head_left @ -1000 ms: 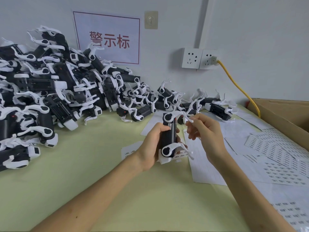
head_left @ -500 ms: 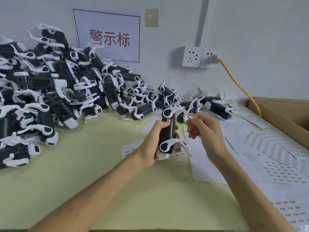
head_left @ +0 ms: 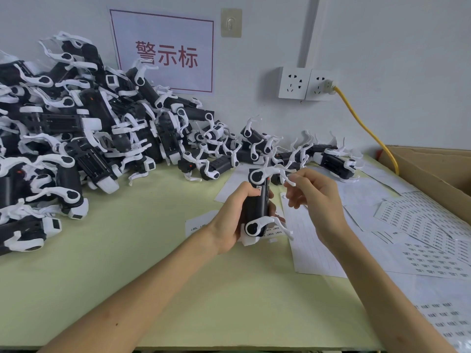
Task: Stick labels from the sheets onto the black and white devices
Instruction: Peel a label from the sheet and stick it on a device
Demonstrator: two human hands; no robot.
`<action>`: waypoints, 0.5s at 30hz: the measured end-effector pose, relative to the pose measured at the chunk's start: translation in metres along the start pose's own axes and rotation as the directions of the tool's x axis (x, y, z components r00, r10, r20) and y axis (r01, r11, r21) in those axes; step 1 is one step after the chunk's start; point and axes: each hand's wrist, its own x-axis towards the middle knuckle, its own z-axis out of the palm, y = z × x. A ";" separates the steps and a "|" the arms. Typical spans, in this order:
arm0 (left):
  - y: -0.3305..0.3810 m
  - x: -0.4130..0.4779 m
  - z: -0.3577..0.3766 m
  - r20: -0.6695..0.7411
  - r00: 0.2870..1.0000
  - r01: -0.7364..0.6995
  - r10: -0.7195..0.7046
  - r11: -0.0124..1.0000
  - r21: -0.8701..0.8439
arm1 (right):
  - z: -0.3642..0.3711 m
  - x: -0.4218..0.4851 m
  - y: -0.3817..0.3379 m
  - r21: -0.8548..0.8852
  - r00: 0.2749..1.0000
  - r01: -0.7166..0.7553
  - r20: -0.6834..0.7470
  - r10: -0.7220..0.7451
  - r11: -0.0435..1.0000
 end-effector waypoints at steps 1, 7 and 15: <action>0.000 0.000 0.000 -0.006 1.000 -0.003 0.003 1.000 -0.002 | 0.000 0.000 0.000 0.000 1.000 -0.001 -0.002 0.001 1.000; 0.001 -0.002 -0.001 -0.012 0.999 -0.041 0.041 0.999 0.013 | 0.001 -0.001 -0.003 -0.004 1.000 0.007 0.007 -0.007 1.000; 0.003 -0.005 0.001 0.042 0.999 -0.030 0.027 0.997 0.070 | 0.001 -0.002 -0.007 -0.004 1.000 -0.003 -0.007 0.003 1.000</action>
